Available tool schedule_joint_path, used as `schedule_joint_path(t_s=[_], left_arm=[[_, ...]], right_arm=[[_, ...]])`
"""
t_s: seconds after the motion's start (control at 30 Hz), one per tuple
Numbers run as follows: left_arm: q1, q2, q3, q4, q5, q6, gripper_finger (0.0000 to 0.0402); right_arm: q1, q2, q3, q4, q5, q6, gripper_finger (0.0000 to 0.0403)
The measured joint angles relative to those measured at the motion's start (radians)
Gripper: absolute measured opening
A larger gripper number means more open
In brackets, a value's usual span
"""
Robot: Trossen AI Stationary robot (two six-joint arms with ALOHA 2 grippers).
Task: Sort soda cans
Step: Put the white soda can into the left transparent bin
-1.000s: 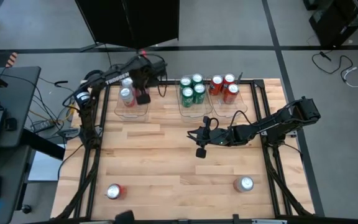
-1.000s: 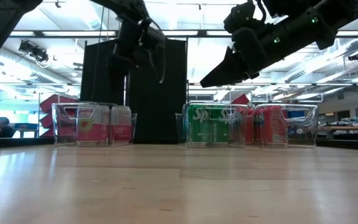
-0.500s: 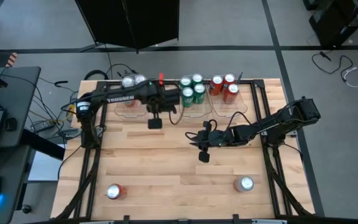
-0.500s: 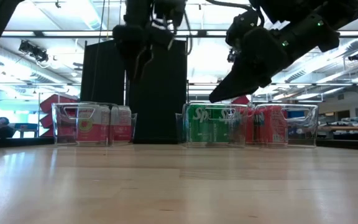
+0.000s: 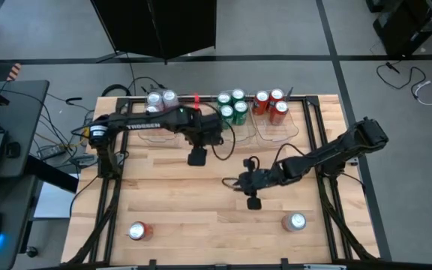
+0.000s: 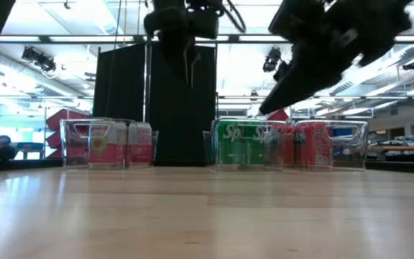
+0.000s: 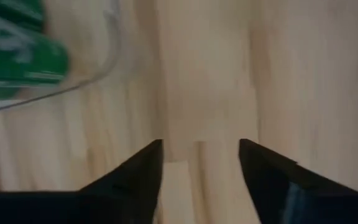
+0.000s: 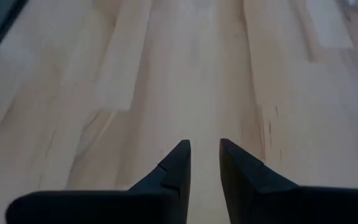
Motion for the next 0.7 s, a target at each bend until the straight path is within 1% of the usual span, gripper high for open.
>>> schedule_joint_path(t_s=[0.1, 0.2, 0.3, 0.37, 0.53, 0.6, 0.7], left_arm=[[-0.024, -0.008, -0.079, 0.050, 0.006, 0.019, 0.0166], [-0.042, -0.042, -0.195, 0.135, 0.036, 0.022, 0.0118], [-0.060, -0.095, -0.334, 0.284, 0.075, 0.012, 0.0075], [-0.073, -0.142, -0.427, 0.377, 0.088, -0.013, 0.0052], [-0.119, -0.265, -0.620, 0.623, 0.156, -0.091, 0.0010], [-0.145, -0.309, -0.678, 0.710, 0.159, -0.112, 0.0004], [-0.186, -0.366, -0.755, 0.826, 0.159, -0.125, 0.0006]], right_arm=[[0.054, -0.015, 0.076, -0.177, 0.046, 0.043, 0.0061], [0.112, -0.034, 0.154, -0.345, 0.079, 0.101, 0.0048], [0.168, -0.048, 0.226, -0.501, 0.091, 0.183, 0.0042], [0.204, -0.053, 0.282, -0.612, 0.091, 0.258, 0.0045], [0.284, -0.051, 0.418, -0.930, 0.089, 0.515, 0.0081], [0.317, -0.052, 0.460, -1.029, 0.063, 0.624, 0.0103], [0.369, -0.051, 0.504, -1.148, -0.001, 0.781, 0.0144]])
